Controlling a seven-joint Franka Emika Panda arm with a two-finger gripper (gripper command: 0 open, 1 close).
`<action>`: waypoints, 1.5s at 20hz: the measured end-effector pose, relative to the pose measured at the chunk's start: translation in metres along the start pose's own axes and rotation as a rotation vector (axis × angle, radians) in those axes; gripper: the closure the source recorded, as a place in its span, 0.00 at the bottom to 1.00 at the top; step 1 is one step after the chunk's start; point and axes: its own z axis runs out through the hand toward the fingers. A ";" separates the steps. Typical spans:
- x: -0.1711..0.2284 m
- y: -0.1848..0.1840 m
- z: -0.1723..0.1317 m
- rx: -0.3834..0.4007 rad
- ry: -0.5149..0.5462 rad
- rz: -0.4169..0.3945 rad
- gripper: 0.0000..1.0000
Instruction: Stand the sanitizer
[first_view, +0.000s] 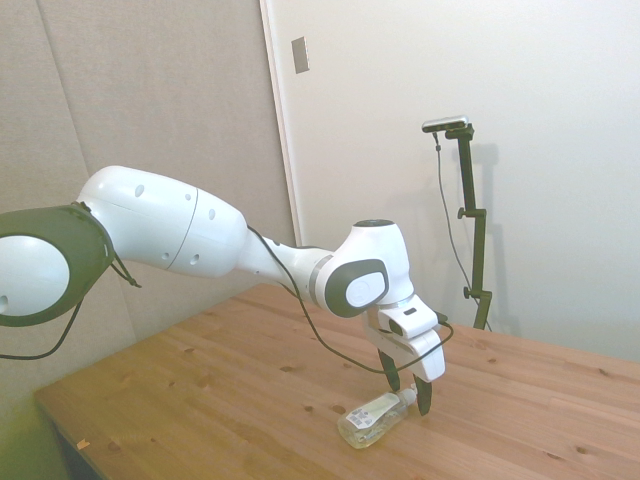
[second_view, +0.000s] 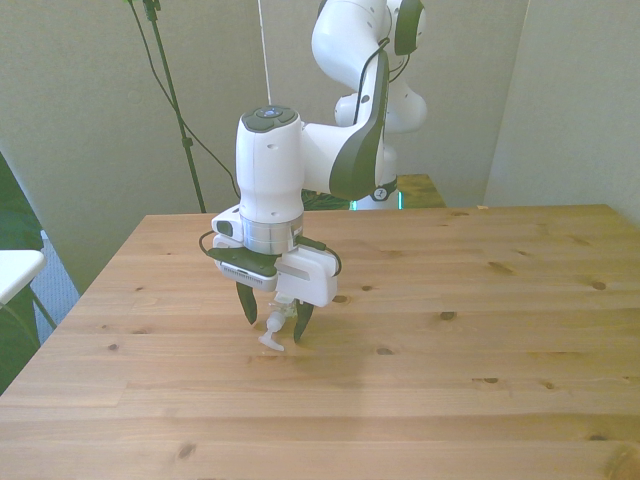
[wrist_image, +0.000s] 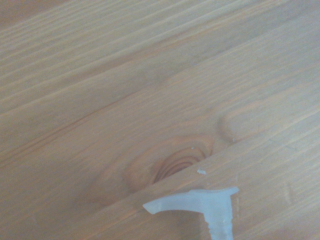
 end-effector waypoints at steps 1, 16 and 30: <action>0.000 0.000 0.000 0.002 -0.002 0.000 1.00; 0.001 -0.002 -0.001 0.018 -0.018 -0.010 1.00; -0.009 -0.024 -0.063 0.178 0.140 -0.002 1.00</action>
